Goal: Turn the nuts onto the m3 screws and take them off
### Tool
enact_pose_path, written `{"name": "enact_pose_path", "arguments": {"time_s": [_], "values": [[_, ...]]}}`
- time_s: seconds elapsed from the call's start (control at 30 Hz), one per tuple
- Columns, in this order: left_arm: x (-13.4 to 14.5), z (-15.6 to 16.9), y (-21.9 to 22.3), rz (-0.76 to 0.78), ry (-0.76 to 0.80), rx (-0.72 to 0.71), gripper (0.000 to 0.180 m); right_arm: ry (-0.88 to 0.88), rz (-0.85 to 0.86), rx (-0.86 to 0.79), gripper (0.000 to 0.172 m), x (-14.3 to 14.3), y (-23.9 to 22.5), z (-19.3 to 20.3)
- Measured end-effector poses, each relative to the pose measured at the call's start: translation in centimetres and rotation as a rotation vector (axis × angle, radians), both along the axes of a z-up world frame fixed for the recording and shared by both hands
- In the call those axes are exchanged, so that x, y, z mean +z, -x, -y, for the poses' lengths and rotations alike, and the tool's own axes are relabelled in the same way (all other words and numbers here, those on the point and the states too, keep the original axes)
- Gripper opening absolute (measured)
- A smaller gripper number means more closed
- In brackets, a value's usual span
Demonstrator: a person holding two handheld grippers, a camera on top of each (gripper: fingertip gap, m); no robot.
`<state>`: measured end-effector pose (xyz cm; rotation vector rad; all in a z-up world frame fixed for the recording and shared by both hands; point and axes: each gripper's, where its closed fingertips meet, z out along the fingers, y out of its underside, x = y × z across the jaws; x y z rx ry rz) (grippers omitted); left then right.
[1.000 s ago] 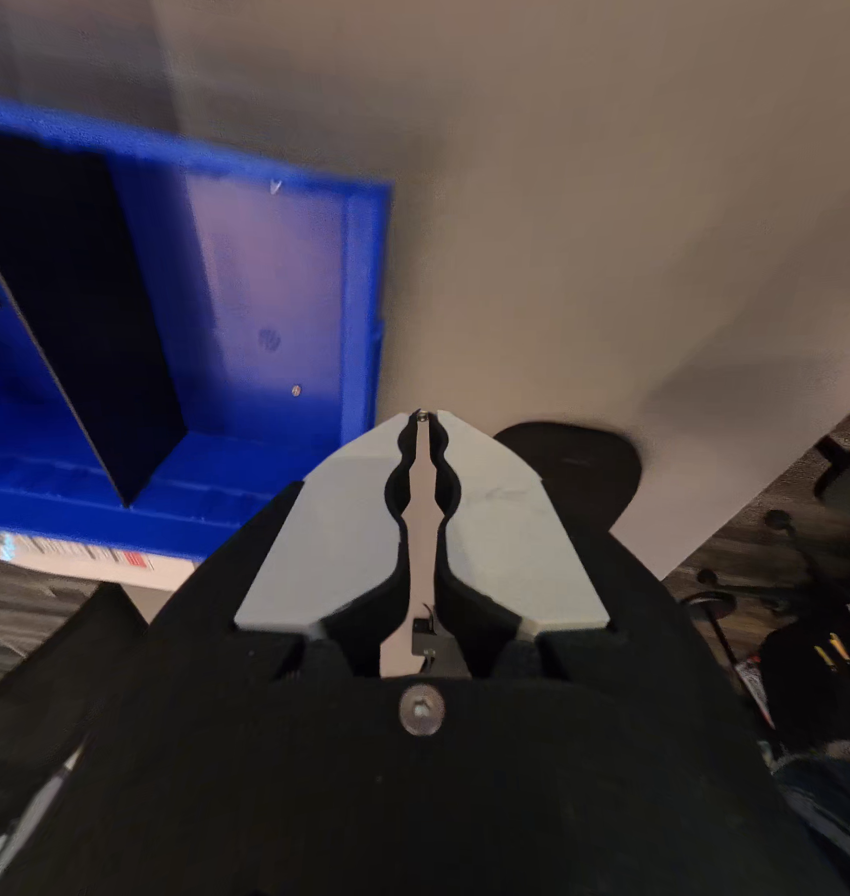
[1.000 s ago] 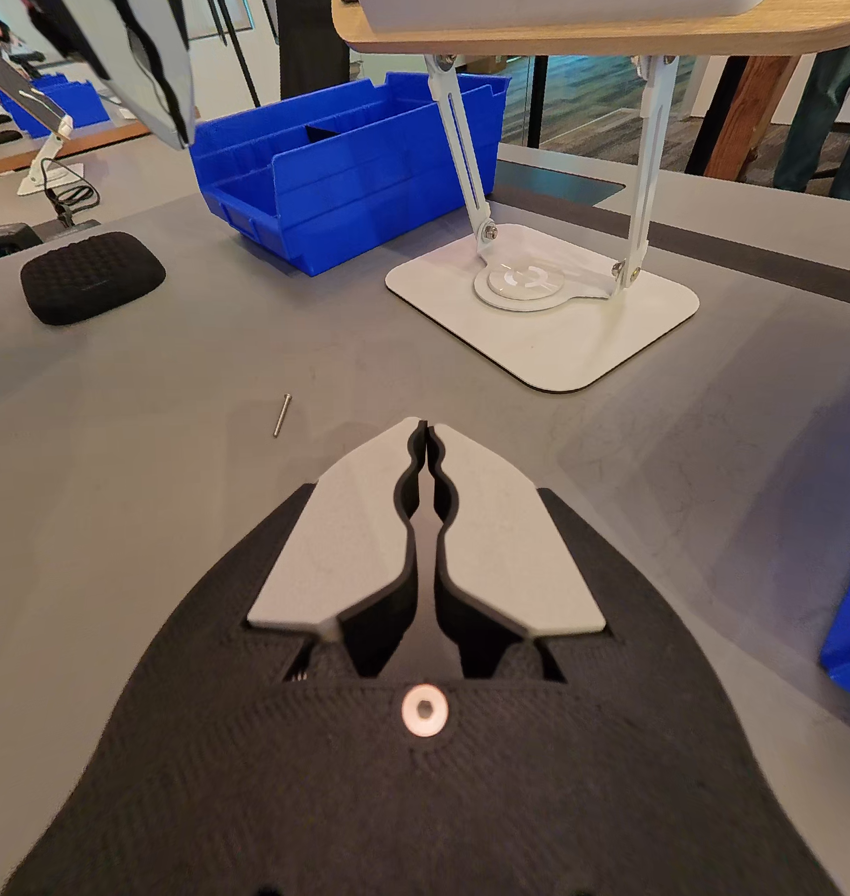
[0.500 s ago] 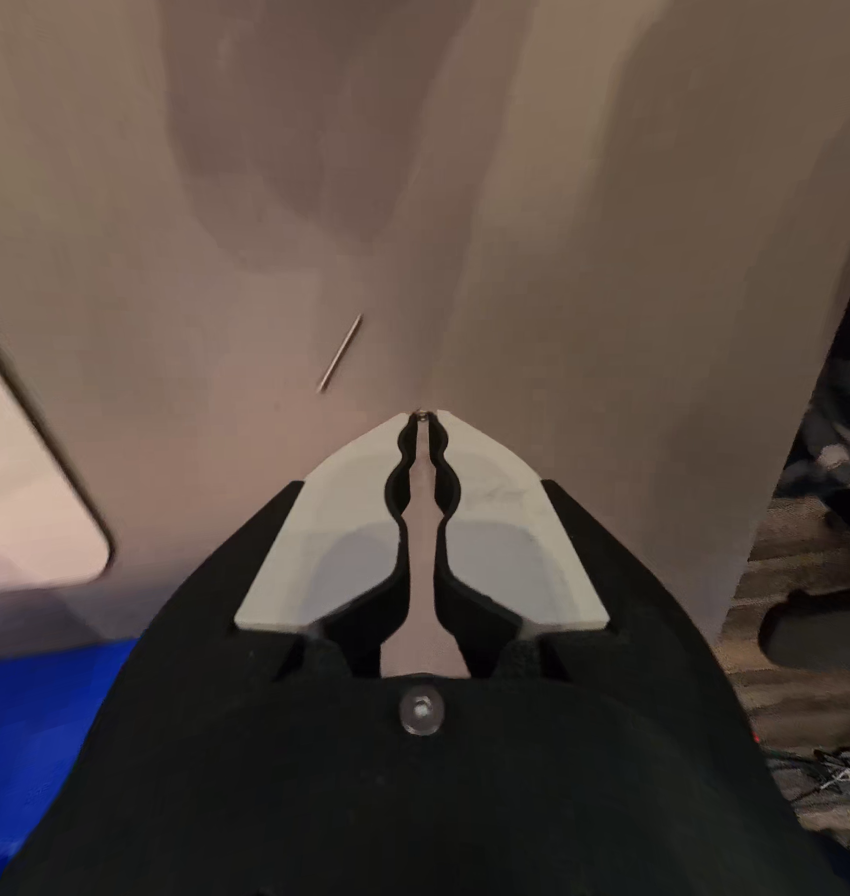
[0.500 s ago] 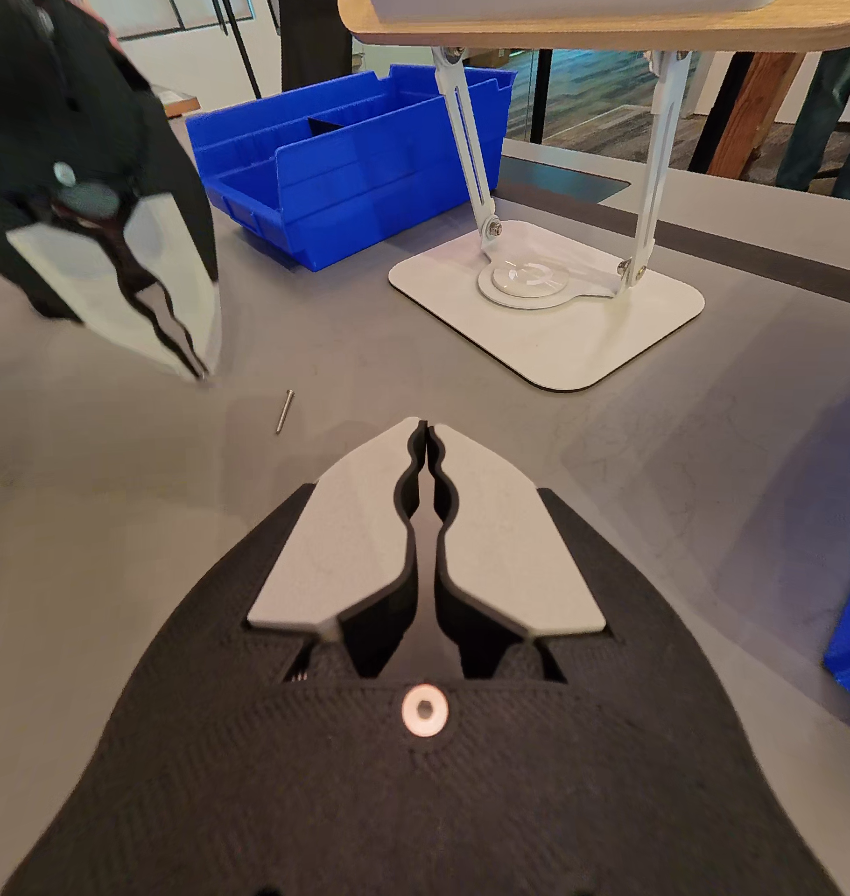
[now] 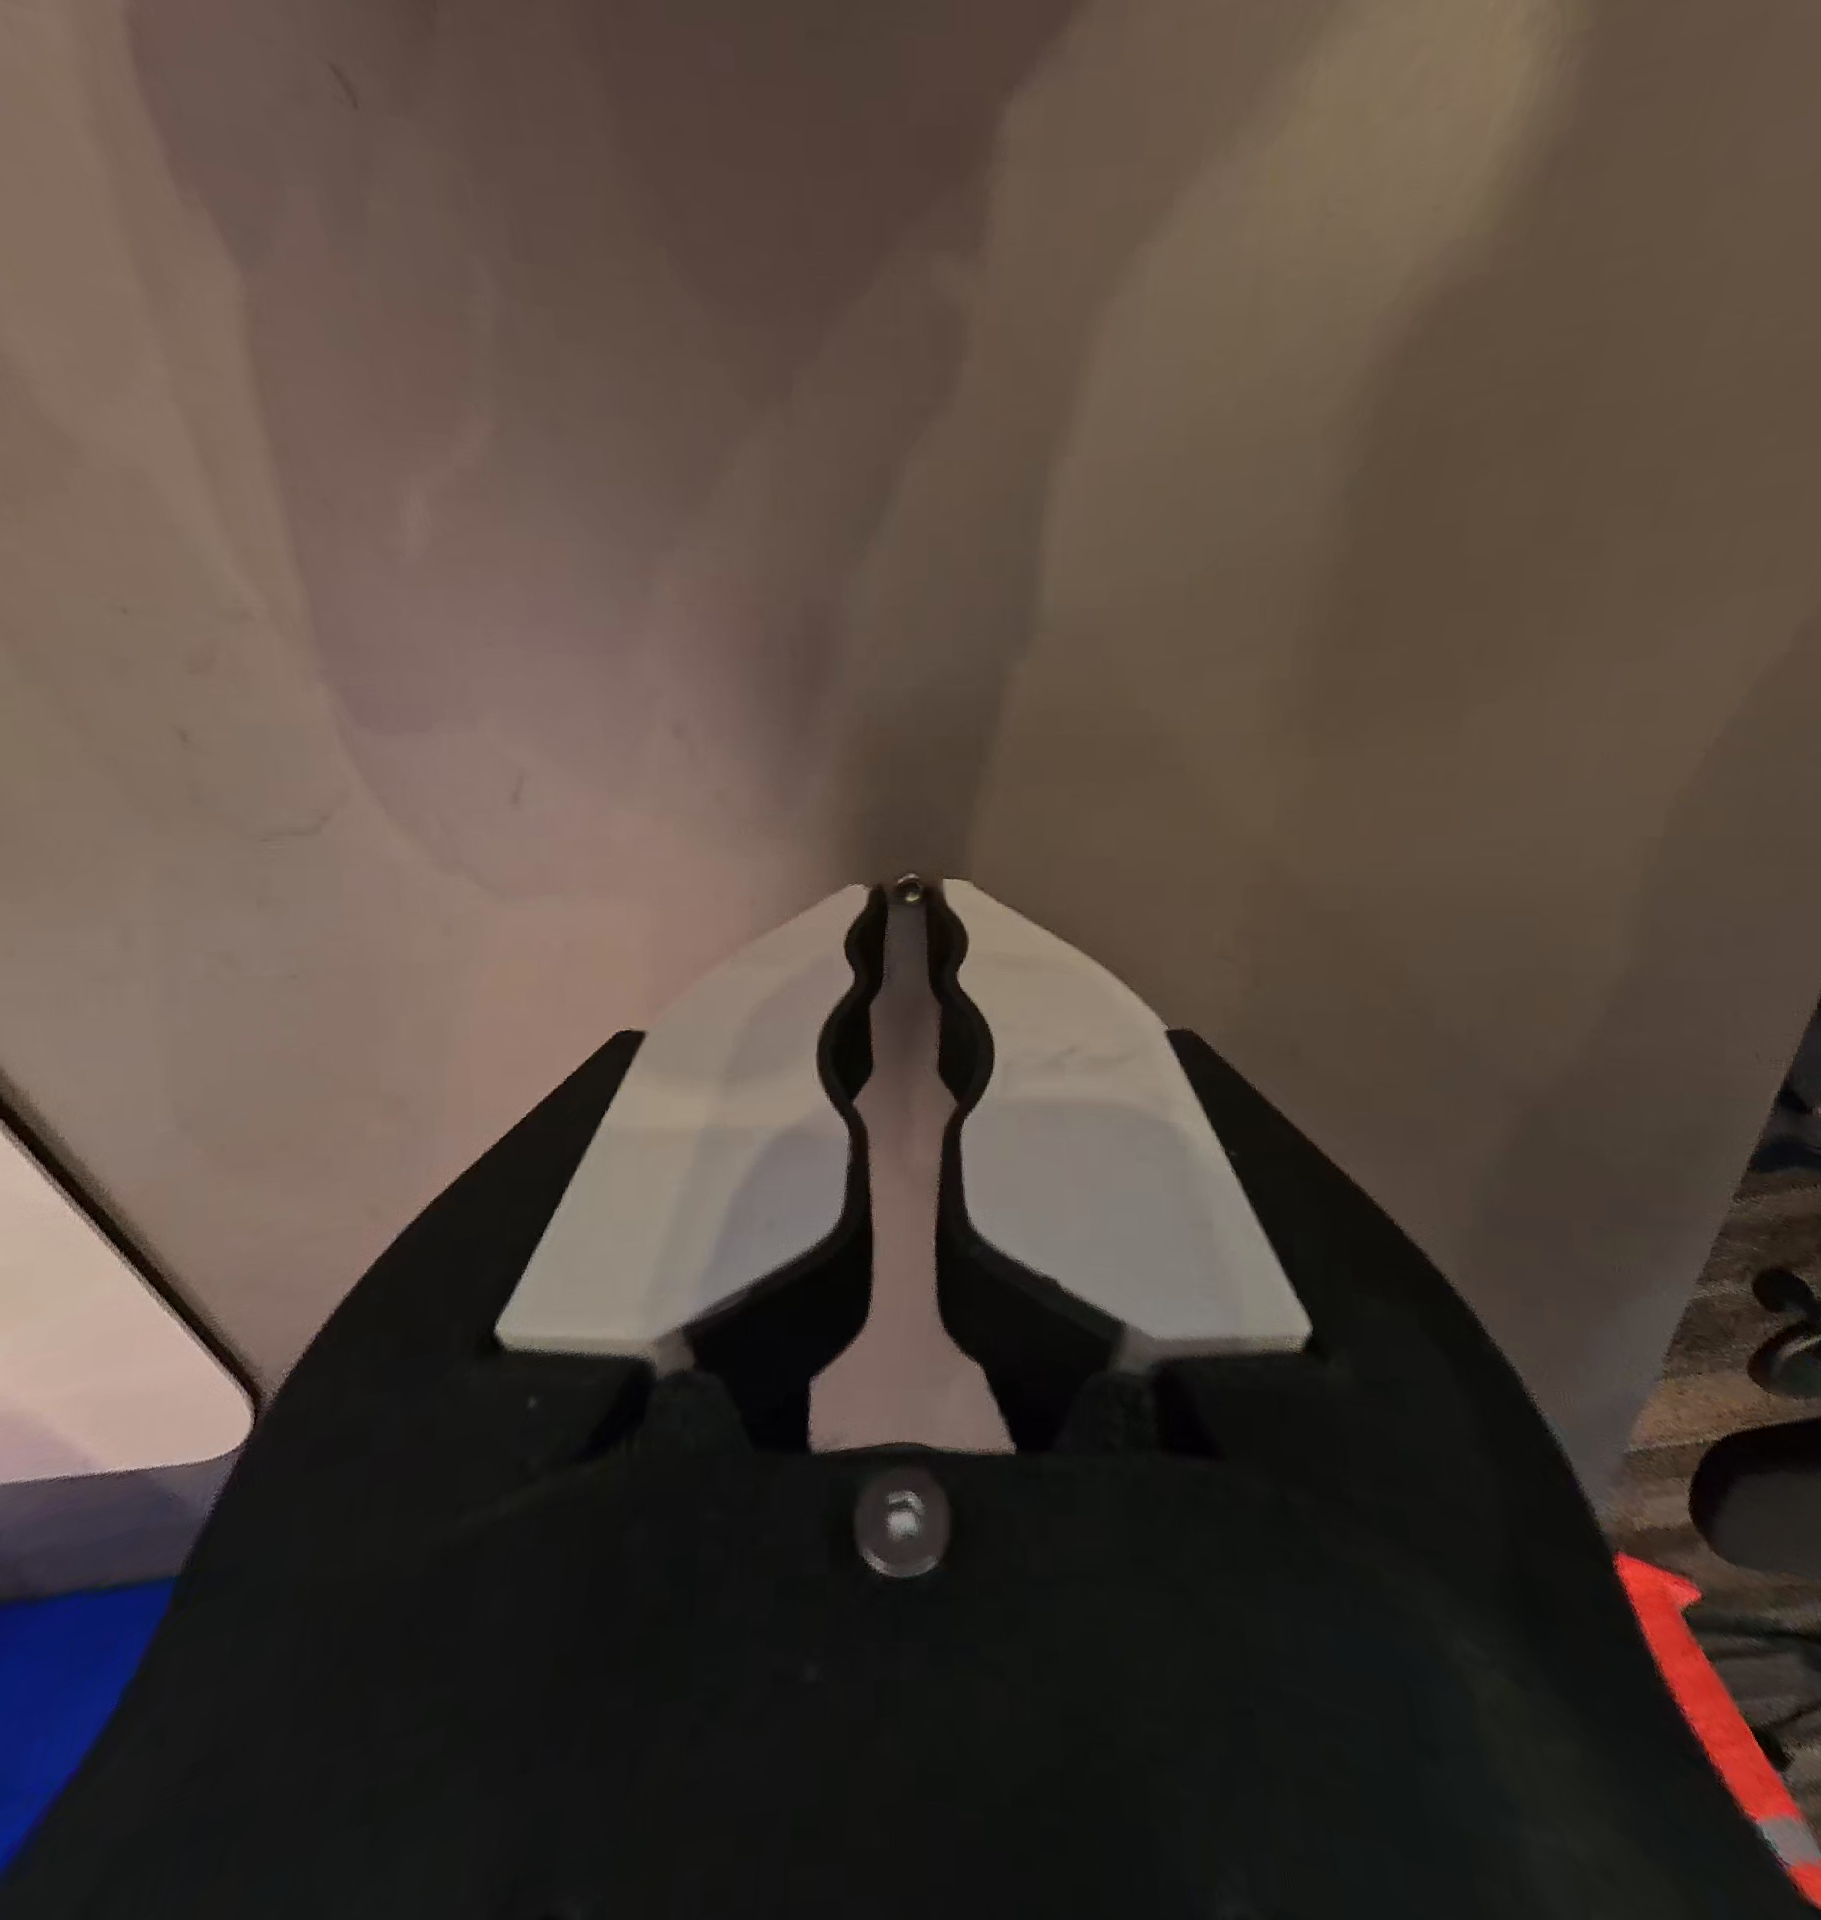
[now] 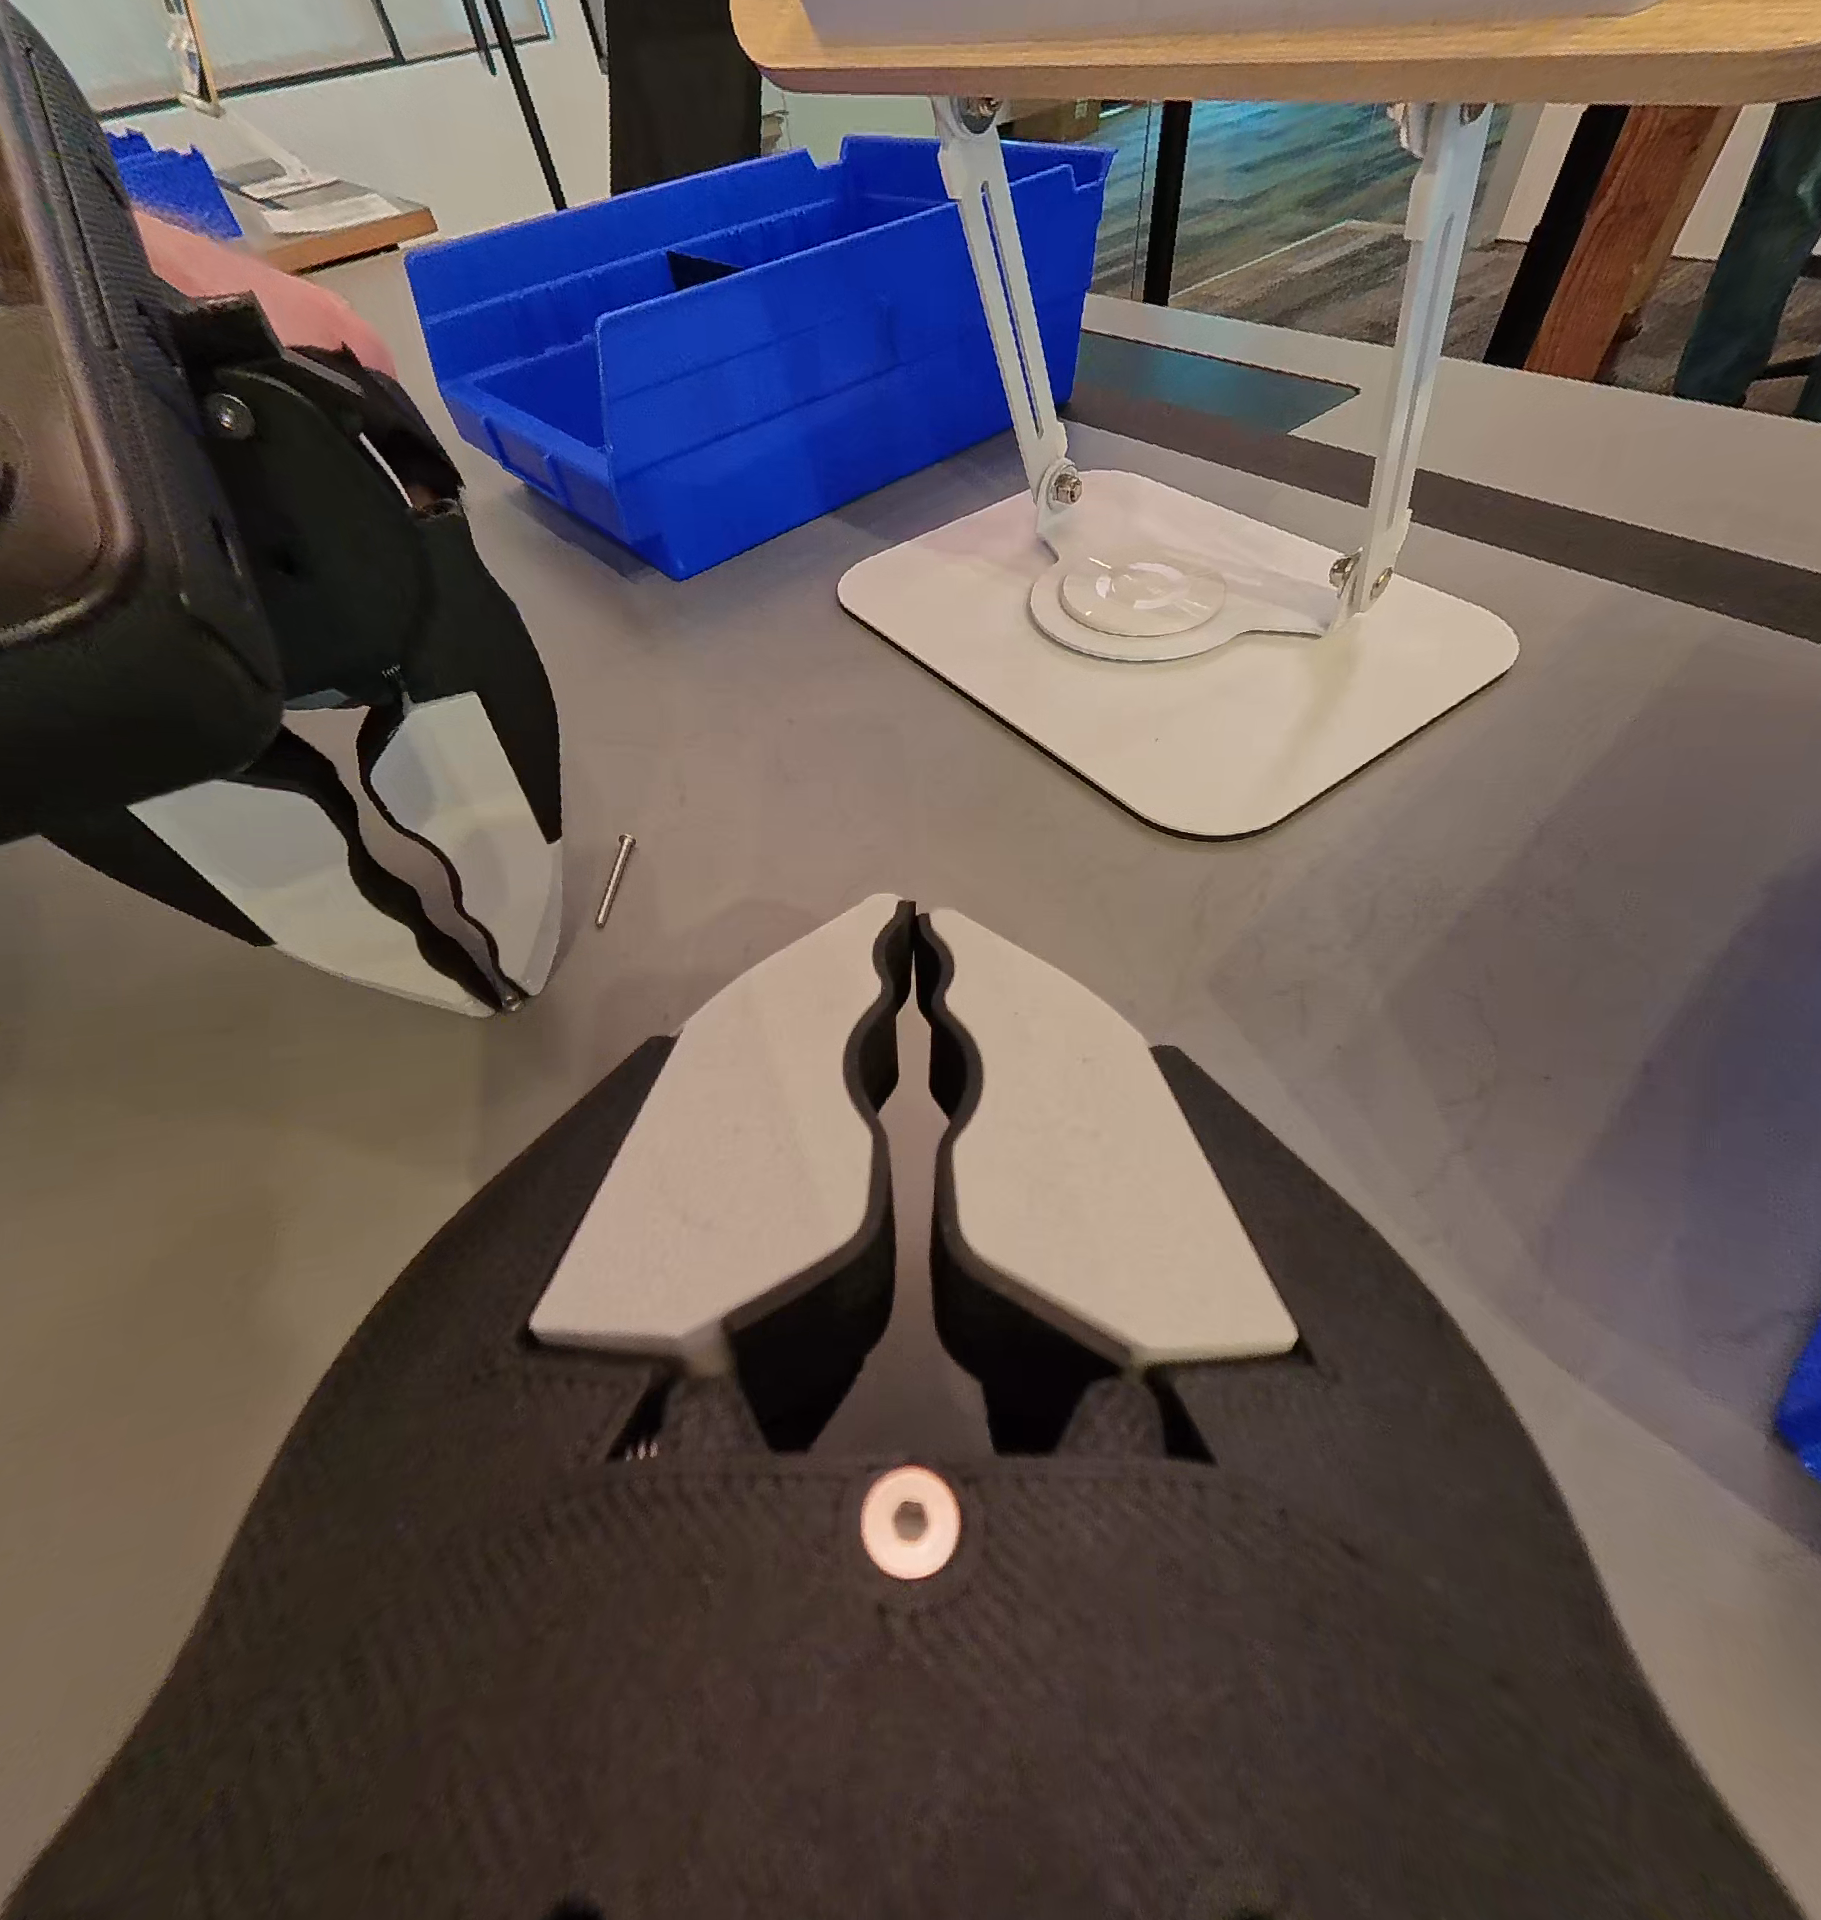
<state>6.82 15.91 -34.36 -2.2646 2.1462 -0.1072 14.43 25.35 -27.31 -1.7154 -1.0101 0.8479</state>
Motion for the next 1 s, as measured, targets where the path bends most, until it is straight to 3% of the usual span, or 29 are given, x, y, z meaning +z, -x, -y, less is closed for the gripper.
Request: {"name": "enact_pose_path", "arguments": {"time_s": [0.03,0.2,0.4,0.63,0.83,1.0], "values": [[0.0,-0.2,0.0,0.008,-0.009,0.01,0.012,0.0,0.0,0.0,0.0,0.0,0.0,0.0],[0.8,-0.2,0.7,0.05,-0.024,0.029,0.028,0.002,0.0,0.0,0.0,0.0,0.0,0.0],[1.9,-2.4,4.6,0.107,-0.122,0.11,0.019,0.003,0.002,0.001,0.0,0.0,0.0,0.0],[1.2,-4.6,4.7,0.136,-0.194,-0.058,0.018,0.0,0.009,0.0,0.0,-0.1,0.0,0.0],[0.1,-4.2,4.4,0.121,-0.101,-0.13,0.016,0.002,0.008,0.002,0.0,-0.1,0.0,0.0],[-0.1,-3.9,4.5,0.095,-0.041,-0.138,0.0,0.005,0.005,0.004,0.0,-0.1,0.0,0.0]]}}
